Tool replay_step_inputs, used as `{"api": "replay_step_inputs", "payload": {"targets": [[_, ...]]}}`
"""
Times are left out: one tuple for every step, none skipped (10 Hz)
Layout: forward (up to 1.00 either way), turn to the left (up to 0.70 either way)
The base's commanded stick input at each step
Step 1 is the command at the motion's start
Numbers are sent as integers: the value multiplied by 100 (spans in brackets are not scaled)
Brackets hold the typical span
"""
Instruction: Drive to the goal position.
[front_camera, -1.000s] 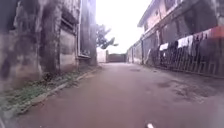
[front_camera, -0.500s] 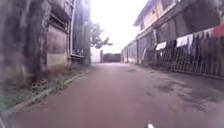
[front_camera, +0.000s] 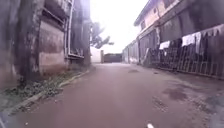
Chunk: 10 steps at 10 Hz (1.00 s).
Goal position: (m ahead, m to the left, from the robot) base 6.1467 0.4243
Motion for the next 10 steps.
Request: {"api": "replay_step_inputs", "payload": {"targets": [[70,0],[70,0],[70,0],[70,0],[70,0],[70,0],[70,0],[70,0],[70,0],[70,0]]}}
